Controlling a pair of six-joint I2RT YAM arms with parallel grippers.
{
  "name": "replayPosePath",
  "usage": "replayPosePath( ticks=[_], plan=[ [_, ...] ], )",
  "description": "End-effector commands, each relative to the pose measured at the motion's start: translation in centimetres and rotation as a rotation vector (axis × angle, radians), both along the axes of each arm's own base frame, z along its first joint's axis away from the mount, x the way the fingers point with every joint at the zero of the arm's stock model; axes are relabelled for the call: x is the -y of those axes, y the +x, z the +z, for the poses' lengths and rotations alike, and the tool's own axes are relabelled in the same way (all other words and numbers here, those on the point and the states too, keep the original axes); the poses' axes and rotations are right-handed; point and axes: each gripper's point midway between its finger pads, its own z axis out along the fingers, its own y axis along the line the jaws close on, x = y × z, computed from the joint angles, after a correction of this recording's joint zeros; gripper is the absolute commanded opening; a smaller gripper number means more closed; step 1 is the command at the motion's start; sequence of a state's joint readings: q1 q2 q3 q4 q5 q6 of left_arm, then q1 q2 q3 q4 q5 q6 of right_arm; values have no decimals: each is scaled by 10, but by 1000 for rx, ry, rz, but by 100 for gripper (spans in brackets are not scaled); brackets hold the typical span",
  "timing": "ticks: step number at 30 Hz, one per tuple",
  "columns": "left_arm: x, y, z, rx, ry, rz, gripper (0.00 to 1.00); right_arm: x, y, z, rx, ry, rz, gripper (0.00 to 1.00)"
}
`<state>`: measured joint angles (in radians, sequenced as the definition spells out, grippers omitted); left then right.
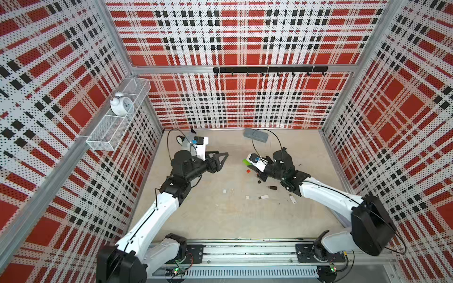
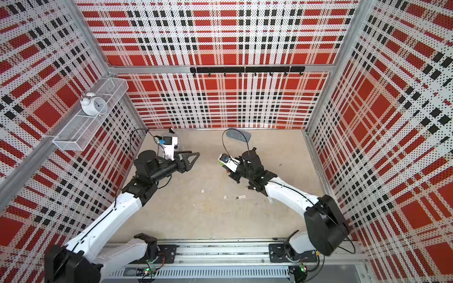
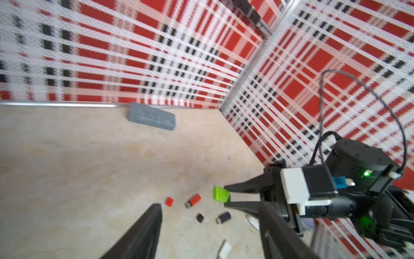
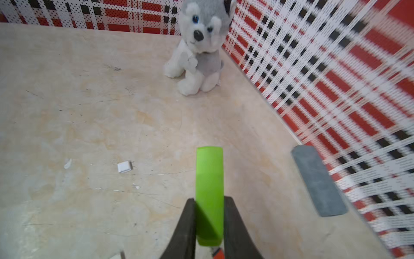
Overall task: Close the usb drive cover
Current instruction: Place the USB drive at the center of the board.
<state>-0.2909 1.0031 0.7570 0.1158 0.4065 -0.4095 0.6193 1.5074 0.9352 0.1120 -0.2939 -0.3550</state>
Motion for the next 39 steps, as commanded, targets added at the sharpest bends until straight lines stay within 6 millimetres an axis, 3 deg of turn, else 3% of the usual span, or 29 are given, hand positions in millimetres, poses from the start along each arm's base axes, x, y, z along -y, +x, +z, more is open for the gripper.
replayPosePath(
  ticks=[1,5,8,16,25,35,39],
  plan=[
    [-48,7,11,96,-1,263,85,-18,5,-27,-219,58,-16,8],
    [-69,0,0,93,5,360,98,-31,22,-73,-365,1,-53,9],
    [-84,0,-11,63,14,423,98,-38,33,-103,-451,-59,-80,10],
    [-110,2,-20,32,-22,538,98,-57,58,-146,-528,-218,-118,12],
    [-134,-7,-26,32,-102,599,98,-70,72,-167,-516,-320,-149,16],
    [-125,-15,-15,58,-150,498,98,-68,73,-174,-501,-354,-174,25],
    [-119,-15,-16,41,-154,469,98,-68,71,-172,-495,-344,-175,36]
  ],
)
